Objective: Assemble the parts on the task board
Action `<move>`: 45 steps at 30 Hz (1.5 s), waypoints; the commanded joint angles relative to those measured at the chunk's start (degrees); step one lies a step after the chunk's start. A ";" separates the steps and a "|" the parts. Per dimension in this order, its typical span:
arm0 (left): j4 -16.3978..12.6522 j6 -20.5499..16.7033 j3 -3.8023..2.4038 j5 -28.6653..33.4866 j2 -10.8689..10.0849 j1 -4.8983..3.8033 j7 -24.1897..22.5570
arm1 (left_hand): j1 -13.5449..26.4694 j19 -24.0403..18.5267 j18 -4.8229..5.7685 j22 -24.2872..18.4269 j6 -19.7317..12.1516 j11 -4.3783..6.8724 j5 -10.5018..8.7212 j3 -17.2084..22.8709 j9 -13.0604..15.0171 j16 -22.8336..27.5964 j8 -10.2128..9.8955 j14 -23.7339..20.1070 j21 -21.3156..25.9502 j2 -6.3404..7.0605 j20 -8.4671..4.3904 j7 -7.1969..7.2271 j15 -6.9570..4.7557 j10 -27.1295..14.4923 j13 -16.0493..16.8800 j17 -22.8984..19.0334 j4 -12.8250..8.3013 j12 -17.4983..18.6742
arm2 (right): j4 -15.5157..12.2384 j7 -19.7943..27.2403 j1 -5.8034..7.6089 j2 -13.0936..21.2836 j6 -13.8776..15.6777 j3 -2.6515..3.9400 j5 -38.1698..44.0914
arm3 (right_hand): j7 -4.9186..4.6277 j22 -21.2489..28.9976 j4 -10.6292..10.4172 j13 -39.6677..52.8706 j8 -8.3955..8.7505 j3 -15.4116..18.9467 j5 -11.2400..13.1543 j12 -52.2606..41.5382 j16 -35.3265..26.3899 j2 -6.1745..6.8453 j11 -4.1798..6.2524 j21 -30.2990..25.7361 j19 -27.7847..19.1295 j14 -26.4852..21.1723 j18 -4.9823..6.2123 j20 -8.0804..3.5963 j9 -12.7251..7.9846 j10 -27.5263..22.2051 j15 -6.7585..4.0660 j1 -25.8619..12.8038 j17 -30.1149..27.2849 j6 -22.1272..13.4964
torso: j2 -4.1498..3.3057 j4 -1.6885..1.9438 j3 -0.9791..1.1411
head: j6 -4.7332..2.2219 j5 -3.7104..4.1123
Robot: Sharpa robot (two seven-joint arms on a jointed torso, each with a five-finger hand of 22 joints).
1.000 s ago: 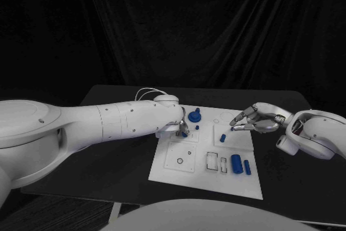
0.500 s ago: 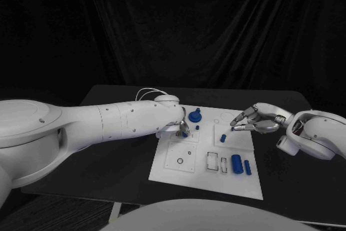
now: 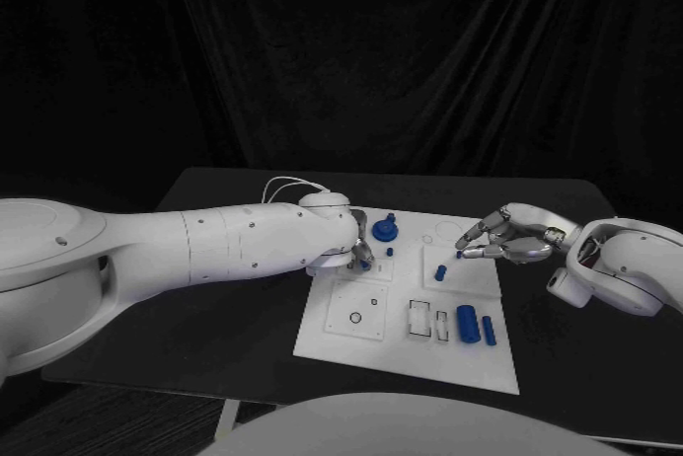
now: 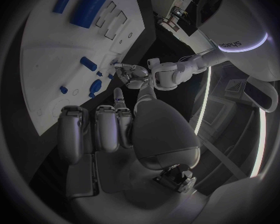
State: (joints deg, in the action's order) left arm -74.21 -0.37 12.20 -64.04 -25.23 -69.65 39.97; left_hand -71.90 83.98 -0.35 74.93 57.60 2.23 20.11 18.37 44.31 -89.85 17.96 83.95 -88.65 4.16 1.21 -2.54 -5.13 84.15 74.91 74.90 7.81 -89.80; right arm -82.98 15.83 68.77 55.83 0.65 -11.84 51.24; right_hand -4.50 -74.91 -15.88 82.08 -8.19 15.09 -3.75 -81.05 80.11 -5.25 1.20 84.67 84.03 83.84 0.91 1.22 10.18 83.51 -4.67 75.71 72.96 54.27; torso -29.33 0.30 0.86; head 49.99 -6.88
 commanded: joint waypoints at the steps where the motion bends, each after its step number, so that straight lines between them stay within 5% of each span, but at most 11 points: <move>1: -1.14 -5.67 -0.06 -5.34 -0.44 0.14 -1.47 | 0.86 4.96 -0.15 13.60 -0.89 0.12 -0.59 3.77 -0.28 -0.15 -0.50 6.05 0.28 -0.26 -0.17 0.51 -0.24 5.85 15.09 15.10 -3.37 -0.20 | -0.08 -0.58 -0.17 0.14 -0.17 0.03 -0.08 | -0.16 -13.16 0.37 -4.37 0.33 0.07 -0.17 0.40 -0.23 0.08 0.01 -0.20 3.34 3.06 0.55 0.37 -0.09 2.56 -0.15 0.56 -0.01 -0.32 | -0.01 0.03 0.01 | 0.01 0.11; 16: -5.37 -12.88 -0.05 -13.58 -3.41 1.09 -1.53 | 1.74 4.97 -0.16 13.61 -0.66 -0.04 -1.72 3.50 -0.79 -0.15 -1.13 6.05 0.30 -0.43 -0.04 0.37 -0.10 5.85 15.09 15.10 -2.49 -0.20 | -0.12 -0.64 -0.27 0.24 -0.03 0.03 -0.08 | -0.15 -13.16 0.40 -4.44 0.36 0.09 -0.18 0.44 -0.20 0.08 0.02 -0.23 3.33 3.07 0.55 0.37 -0.11 2.54 -0.15 0.62 0.04 -0.37 | 0.04 0.04 0.01 | 0.01 0.16; 30: -5.46 -13.17 -0.05 -15.79 -3.63 3.60 -0.86 | 4.13 4.74 -0.28 13.29 0.39 -0.22 -6.23 2.04 -2.34 -0.15 -2.86 6.05 0.74 -0.58 0.15 0.16 0.06 5.85 15.09 15.10 0.79 -0.20 | -0.32 -0.77 -0.51 0.35 0.11 0.03 -0.08 | -0.15 -13.15 0.50 -4.50 0.38 0.10 -0.26 0.49 -0.19 0.08 0.02 -0.24 3.32 3.07 0.56 0.38 -0.12 2.51 -0.16 0.79 0.05 -0.40 | 0.10 0.00 0.07 | 0.01 0.37; 45: -5.22 -13.21 -0.05 -15.86 -3.58 4.51 -1.10 | 5.75 4.64 -0.33 13.16 1.13 -0.32 -6.70 0.16 -3.07 -0.15 -3.69 6.05 0.96 -0.65 0.23 0.05 0.14 5.85 15.09 15.10 3.46 -0.20 | -0.36 -0.86 -0.80 0.37 0.20 0.03 -0.08 | -0.16 -13.11 0.57 -4.58 0.37 0.09 -0.33 0.55 -0.21 0.04 0.01 -0.36 3.27 3.07 0.59 0.38 -0.13 2.48 -0.16 0.91 0.01 -0.40 | 0.01 0.02 0.01 | 0.01 0.63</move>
State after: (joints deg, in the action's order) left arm -79.41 -12.95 12.20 -79.56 -28.97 -65.25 39.41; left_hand -66.66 83.98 -0.35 74.91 58.50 2.22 13.70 18.52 41.31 -89.85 14.64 83.95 -87.98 3.51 1.22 -2.35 -5.11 84.15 74.91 74.90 10.84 -89.80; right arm -83.22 15.76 68.10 56.12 0.71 -11.85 51.24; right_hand -4.50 -74.93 -15.73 82.75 -8.19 15.25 -3.75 -80.77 80.11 -5.06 1.26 84.67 84.03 83.84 0.90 1.22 10.13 83.58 -4.48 75.95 72.97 54.27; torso -29.33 0.31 0.87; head 49.99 -6.31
